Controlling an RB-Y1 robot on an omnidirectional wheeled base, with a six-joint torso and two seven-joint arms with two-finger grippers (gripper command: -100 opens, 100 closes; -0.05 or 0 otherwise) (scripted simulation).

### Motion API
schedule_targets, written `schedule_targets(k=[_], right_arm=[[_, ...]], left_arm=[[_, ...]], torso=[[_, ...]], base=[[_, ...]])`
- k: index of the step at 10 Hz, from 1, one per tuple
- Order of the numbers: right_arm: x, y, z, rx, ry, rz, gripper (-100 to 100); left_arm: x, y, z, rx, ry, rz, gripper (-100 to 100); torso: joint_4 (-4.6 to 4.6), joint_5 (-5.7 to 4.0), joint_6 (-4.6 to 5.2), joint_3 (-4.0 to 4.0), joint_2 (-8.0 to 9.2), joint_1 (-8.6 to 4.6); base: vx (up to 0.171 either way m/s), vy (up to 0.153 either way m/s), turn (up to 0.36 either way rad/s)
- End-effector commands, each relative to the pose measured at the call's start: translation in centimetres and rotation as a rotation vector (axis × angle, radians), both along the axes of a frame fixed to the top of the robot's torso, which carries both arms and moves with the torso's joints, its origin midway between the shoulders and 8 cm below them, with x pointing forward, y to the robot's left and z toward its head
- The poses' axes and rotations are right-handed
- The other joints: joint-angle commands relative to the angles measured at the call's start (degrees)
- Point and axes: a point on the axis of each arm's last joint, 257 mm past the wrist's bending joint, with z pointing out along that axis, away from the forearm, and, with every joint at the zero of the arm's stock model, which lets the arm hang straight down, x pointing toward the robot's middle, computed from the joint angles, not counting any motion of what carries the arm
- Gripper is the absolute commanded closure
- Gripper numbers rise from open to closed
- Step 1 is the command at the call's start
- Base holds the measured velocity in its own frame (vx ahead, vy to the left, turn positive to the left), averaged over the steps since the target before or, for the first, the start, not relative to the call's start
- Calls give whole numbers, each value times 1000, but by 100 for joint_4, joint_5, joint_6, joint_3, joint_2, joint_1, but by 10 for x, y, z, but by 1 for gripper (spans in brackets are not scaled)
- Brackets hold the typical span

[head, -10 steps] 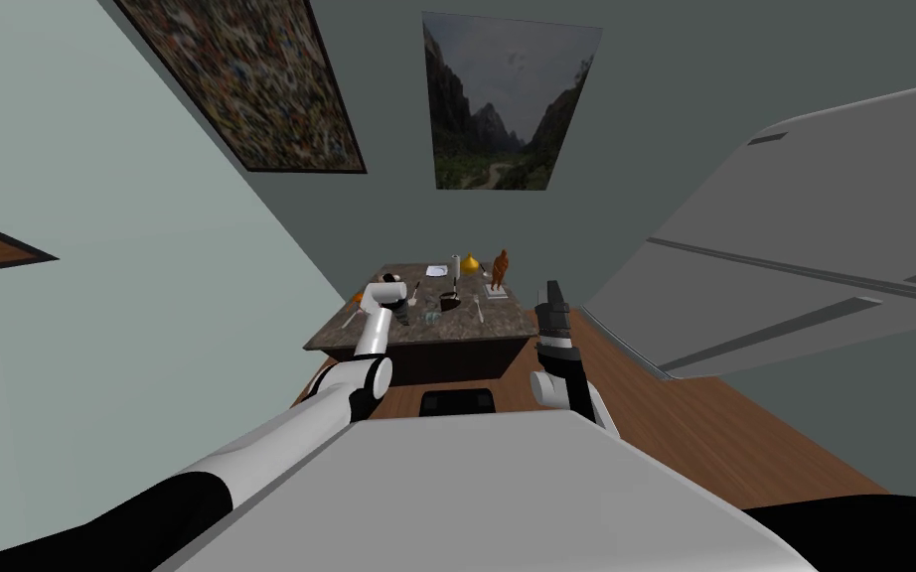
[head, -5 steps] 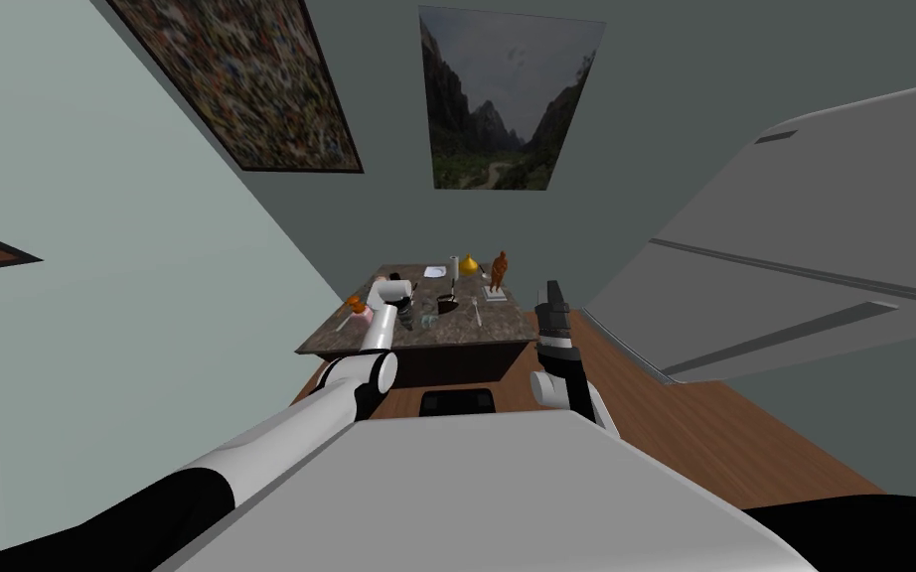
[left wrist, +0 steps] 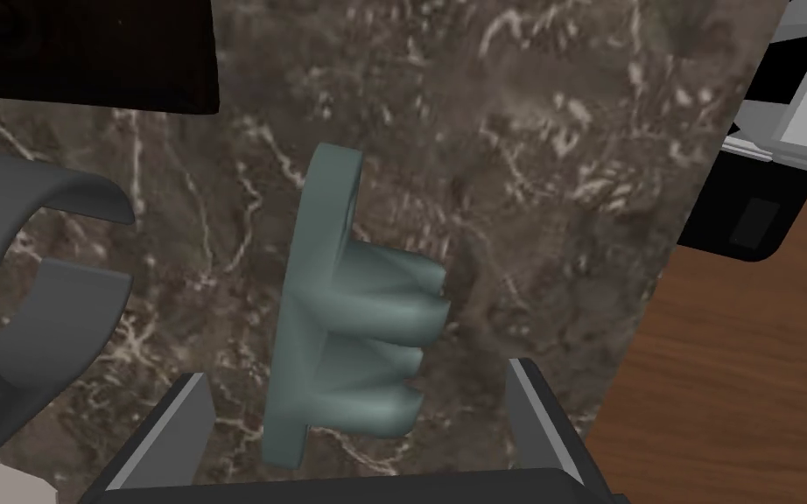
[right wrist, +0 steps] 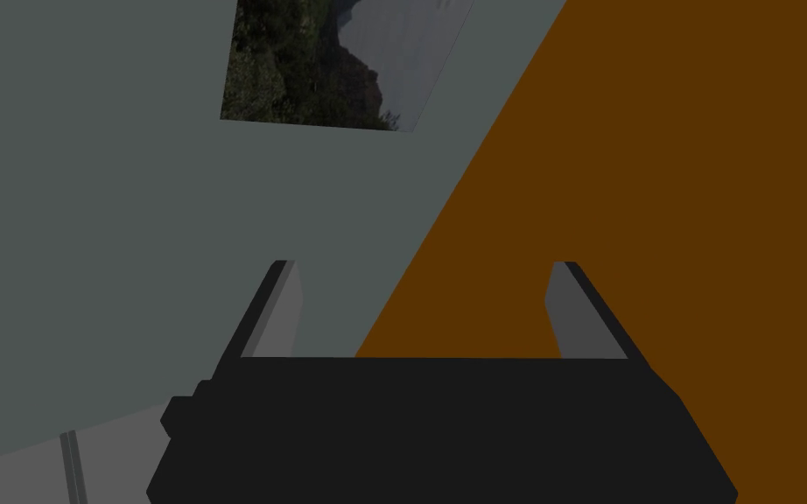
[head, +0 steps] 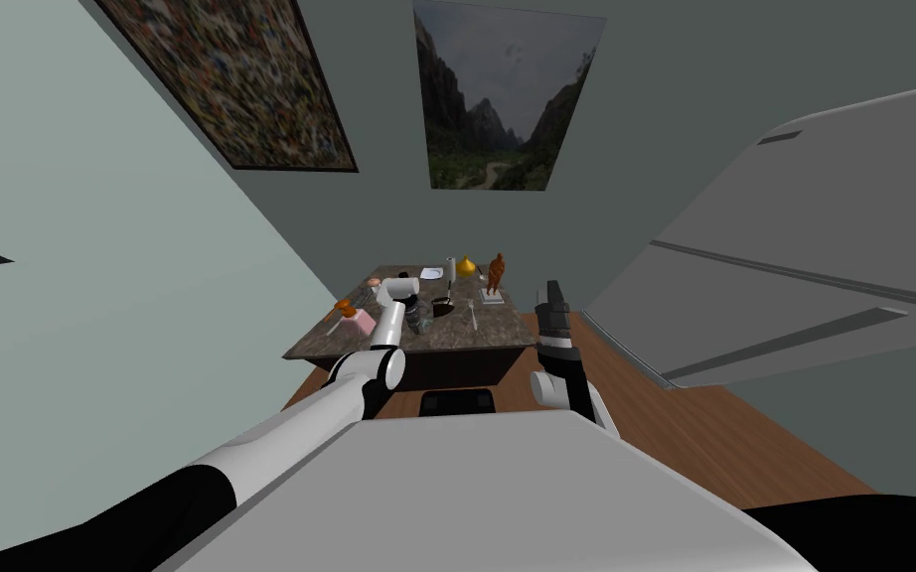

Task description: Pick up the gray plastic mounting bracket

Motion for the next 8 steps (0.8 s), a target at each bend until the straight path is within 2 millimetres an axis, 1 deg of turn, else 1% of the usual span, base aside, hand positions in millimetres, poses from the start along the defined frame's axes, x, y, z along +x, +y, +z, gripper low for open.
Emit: schedule_targets(k=[1,2,3,5,6,7,8], right_arm=[[0,0,0,0,0,0,0],[0,0,0,0,0,0,0],[0,0,0,0,0,0,0],[0,0,0,0,0,0,0],[0,0,0,0,0,0,0],[0,0,0,0,0,0,0],[0,0,0,0,0,0,0]], left_arm=[[0,0,0,0,0,0,-100],[-1,-1,0,-1,5,0,0],[-1,-1,-10,-2,3,-2,-100],[-2,0,-22,-3,2,-4,-100],[-2,0,-17,-3,3,-3,-100],[-2,0,-18,-3,2,-3,100],[-2,0,-18,-3,3,-4,100]], torso=[[0,0,0,0,0,0],[2,3,-2,5,10,17],[4,6,-3,10,18,31],[4,8,-4,11,20,37],[4,8,-3,12,21,38],[5,8,-3,13,22,39],[6,9,-2,13,22,40]], base=[[25,-46,3],[5,-9,0],[7,-6,9],[8,-5,10],[0,0,0],[0,0,0],[0,0,0]])
